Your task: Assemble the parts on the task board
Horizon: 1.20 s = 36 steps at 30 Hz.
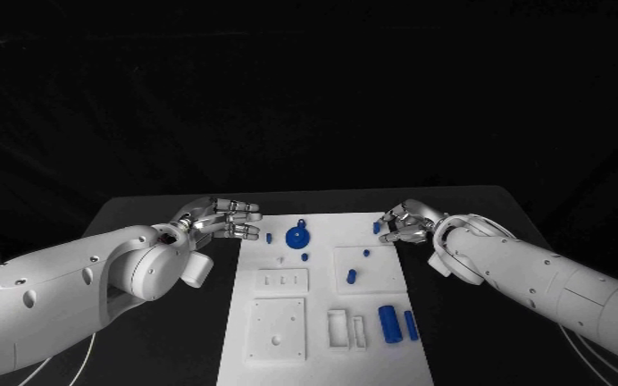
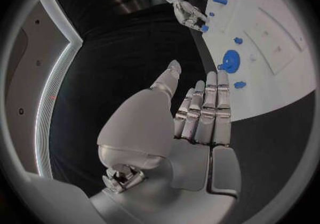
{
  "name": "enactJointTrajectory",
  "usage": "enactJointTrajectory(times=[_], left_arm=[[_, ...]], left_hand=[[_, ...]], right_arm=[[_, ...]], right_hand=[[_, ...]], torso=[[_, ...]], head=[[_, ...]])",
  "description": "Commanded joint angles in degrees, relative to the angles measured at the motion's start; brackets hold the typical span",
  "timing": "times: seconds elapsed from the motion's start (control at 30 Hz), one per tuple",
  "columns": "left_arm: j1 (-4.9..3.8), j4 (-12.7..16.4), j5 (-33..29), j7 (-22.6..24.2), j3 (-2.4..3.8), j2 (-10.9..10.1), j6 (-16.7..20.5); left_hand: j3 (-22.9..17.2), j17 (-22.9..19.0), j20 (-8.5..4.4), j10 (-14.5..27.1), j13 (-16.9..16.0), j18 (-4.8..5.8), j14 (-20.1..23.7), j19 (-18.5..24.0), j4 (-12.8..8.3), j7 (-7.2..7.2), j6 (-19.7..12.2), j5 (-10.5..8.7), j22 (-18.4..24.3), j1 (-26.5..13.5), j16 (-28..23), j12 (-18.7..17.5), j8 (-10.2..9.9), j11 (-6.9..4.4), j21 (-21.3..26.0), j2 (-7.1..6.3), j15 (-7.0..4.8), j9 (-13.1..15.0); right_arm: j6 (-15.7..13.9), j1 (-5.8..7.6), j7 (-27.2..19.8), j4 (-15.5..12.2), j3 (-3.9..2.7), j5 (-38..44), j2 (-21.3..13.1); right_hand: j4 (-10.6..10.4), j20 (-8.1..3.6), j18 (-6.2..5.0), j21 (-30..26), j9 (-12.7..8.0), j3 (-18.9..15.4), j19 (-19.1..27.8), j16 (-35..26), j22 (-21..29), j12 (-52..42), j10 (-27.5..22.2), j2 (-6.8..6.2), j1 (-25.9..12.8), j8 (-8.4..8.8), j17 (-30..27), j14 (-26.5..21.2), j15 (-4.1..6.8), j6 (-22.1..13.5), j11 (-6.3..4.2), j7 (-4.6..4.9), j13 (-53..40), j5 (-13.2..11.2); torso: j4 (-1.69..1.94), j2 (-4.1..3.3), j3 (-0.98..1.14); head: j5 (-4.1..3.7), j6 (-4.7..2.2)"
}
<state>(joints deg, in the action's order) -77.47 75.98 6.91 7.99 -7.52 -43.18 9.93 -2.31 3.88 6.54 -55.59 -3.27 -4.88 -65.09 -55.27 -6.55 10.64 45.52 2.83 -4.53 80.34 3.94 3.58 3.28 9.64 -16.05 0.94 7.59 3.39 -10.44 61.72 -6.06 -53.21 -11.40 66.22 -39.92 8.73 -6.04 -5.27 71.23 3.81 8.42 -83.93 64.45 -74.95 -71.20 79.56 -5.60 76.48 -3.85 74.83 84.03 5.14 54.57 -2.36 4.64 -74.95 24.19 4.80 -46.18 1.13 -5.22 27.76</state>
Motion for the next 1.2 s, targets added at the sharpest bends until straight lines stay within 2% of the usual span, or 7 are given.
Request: enactJointTrajectory(times=[0.03,0.23,0.8,1.0,1.07,1.2], left_arm=[[0.0,0.06,0.26,0.1,0.04,0.1,-1.08],[0.01,-0.02,0.3,0.03,0.04,0.17,-1.21],[0.11,-0.02,0.48,-0.18,0.05,0.17,-1.53],[0.12,-0.01,0.52,-0.3,0.05,0.11,-1.62],[0.12,-0.01,0.53,-0.33,0.05,0.1,-1.66],[0.12,0.0,0.54,-0.38,0.05,0.08,-1.74]], left_hand=[[-0.19,0.03,0.18,0.09,-0.08,0.26,0.35,0.26,0.28,-0.04,0.09,-0.06,0.08,-0.48,-0.18,-0.08,-0.05,0.12,0.39,0.06,0.17,-0.05],[-0.19,0.03,0.18,0.09,-0.08,0.26,0.35,0.26,0.28,-0.04,0.09,-0.06,0.08,-0.48,-0.18,-0.08,-0.05,0.12,0.39,0.06,0.17,-0.05],[-0.15,0.03,0.2,0.16,-0.08,0.25,0.35,0.16,0.41,-0.03,-0.06,-0.07,0.07,-0.55,-0.19,-0.08,-0.06,0.14,0.56,0.04,0.17,-0.06],[-0.15,0.03,0.2,0.16,-0.08,0.25,0.35,0.16,0.41,-0.03,-0.06,-0.07,0.07,-0.55,-0.19,-0.08,-0.06,0.14,0.56,0.04,0.17,-0.06],[-0.15,0.03,0.2,0.16,-0.08,0.25,0.35,0.16,0.41,-0.03,-0.06,-0.07,0.07,-0.55,-0.19,-0.08,-0.06,0.14,0.56,0.04,0.17,-0.06],[-0.14,0.02,0.2,0.19,-0.09,0.25,0.35,0.14,0.44,-0.02,-0.09,-0.07,0.07,-0.57,-0.19,-0.07,-0.06,0.15,0.61,0.04,0.18,-0.06]], right_arm=[[-3.44,-0.07,-0.69,-0.03,-0.01,2.42,0.2],[-4.12,-0.09,-0.39,0.34,-0.01,2.33,0.73],[-2.9,-0.48,-0.43,1.14,0.02,1.69,2.18],[-2.91,-0.65,-0.46,1.24,0.03,1.67,2.37],[-2.97,-0.66,-0.46,1.29,0.03,1.67,2.41],[-3.15,-0.68,-0.44,1.35,0.04,1.66,2.47]], right_hand=[[-0.59,-0.31,0.85,-0.6,-0.05,0.08,-2.32,0.25,-2.0,0.43,0.25,-0.2,0.42,0.24,-0.14,0.58,0.14,-0.29,0.23,0.17,-4.33,-0.31],[-1.41,-0.17,0.85,-2.12,-0.07,0.03,-2.88,0.31,-3.87,0.41,0.25,-0.39,0.48,0.29,-0.25,0.55,0.06,-0.17,0.38,0.36,-4.36,-0.69],[-0.71,-0.24,1.01,-4.17,-0.09,1.16,-3.59,0.14,-6.51,0.5,0.17,0.07,0.0,0.3,-0.33,0.51,0.11,1.45,0.29,0.18,-4.33,-1.26],[-0.18,-0.32,1.1,-4.63,-0.08,2.43,-3.77,0.08,-7.1,0.46,0.17,0.53,-0.43,0.3,-0.31,0.5,0.18,3.33,0.2,-0.03,-4.37,-1.71],[0.01,-0.21,1.12,-4.77,-0.1,3.46,-3.8,0.04,-7.27,0.31,0.2,0.99,-0.58,0.31,-0.32,0.5,-0.07,4.85,0.64,0.29,-4.47,-2.61],[0.1,0.12,1.03,-4.93,-0.1,5.31,-3.87,0.02,-7.54,0.2,0.14,1.83,-1.25,0.3,-0.32,0.48,-0.38,7.23,1.04,0.28,-4.53,-4.48]], torso=[[0.04,0.03,-0.05],[-0.02,0.05,-0.08],[-0.03,0.13,0.03],[-0.03,0.14,0.05],[-0.05,0.14,0.05],[-0.09,0.12,0.09]], head=[[-0.05,0.16],[-0.03,0.25],[0.1,0.35],[0.12,0.54],[0.13,0.56],[0.17,0.6]])
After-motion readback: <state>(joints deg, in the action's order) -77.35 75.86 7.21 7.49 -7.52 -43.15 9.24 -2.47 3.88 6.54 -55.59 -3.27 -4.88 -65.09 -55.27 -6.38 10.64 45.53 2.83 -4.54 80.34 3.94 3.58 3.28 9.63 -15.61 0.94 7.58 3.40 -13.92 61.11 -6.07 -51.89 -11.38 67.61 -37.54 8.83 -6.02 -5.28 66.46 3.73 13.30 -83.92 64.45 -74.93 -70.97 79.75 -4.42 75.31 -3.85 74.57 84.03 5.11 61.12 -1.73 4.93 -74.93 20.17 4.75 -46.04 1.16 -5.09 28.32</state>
